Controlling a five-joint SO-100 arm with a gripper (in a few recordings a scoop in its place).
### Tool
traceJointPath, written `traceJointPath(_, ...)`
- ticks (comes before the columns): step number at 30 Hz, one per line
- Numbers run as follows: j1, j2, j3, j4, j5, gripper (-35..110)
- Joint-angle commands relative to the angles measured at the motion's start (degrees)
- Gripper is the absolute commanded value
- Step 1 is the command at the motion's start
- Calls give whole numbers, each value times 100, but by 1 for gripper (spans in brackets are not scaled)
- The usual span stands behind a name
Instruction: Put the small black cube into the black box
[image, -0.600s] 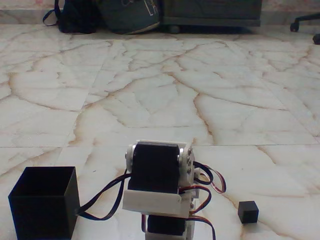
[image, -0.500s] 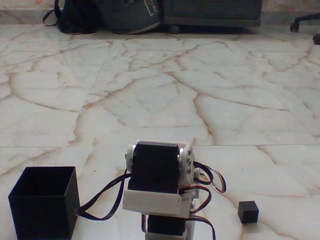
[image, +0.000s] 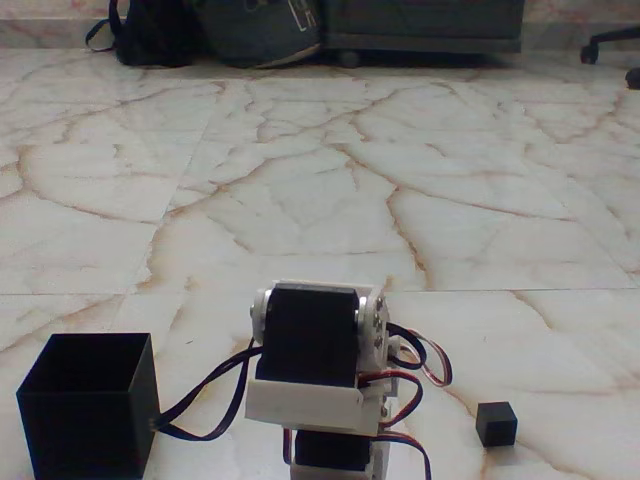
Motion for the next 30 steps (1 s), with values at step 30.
traceJointPath(30,1512,-4359,-5229,580,-2373,7)
